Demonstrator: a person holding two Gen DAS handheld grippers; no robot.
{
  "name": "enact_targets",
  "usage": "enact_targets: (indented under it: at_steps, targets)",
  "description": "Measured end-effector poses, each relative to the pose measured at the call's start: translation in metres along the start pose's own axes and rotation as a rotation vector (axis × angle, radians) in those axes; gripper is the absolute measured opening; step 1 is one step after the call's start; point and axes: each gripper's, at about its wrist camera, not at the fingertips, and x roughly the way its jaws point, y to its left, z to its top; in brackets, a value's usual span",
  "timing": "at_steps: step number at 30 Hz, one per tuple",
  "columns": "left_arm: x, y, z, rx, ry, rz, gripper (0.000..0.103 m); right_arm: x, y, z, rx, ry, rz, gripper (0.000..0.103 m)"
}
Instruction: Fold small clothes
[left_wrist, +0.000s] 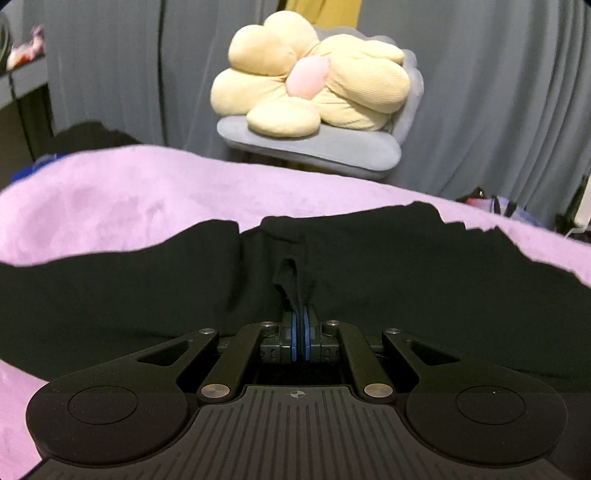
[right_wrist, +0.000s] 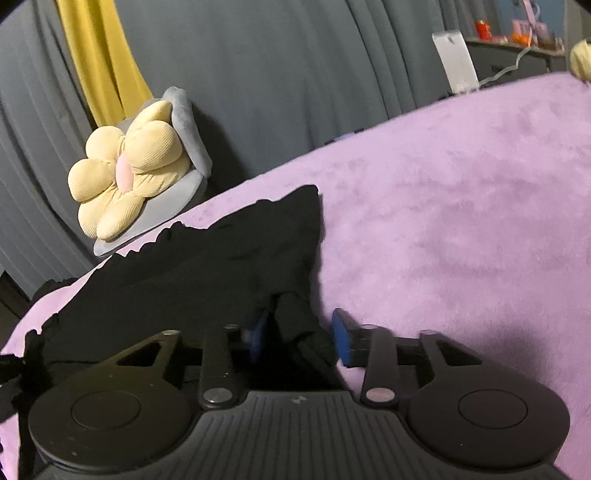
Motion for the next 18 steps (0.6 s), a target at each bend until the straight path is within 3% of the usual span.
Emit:
enact_targets:
  at_steps: [9, 12, 14, 18]
  targets:
    - [0.001, 0.003, 0.002, -0.025, -0.012, -0.073, 0.007, -0.003, 0.01, 0.0, -0.11, -0.056, -0.11, 0.008]
    - [0.004, 0.004, 0.003, -0.021, -0.001, -0.066, 0.014, -0.003, 0.011, 0.0, -0.142, -0.065, -0.194, 0.007]
    - [0.003, 0.005, 0.002, -0.025, 0.001, -0.072, 0.015, -0.005, 0.009, 0.002, -0.126, -0.064, -0.189, 0.007]
    - [-0.001, 0.004, 0.001, -0.019, -0.008, -0.079, 0.017, -0.017, 0.016, 0.001, -0.152, -0.156, -0.164, 0.007]
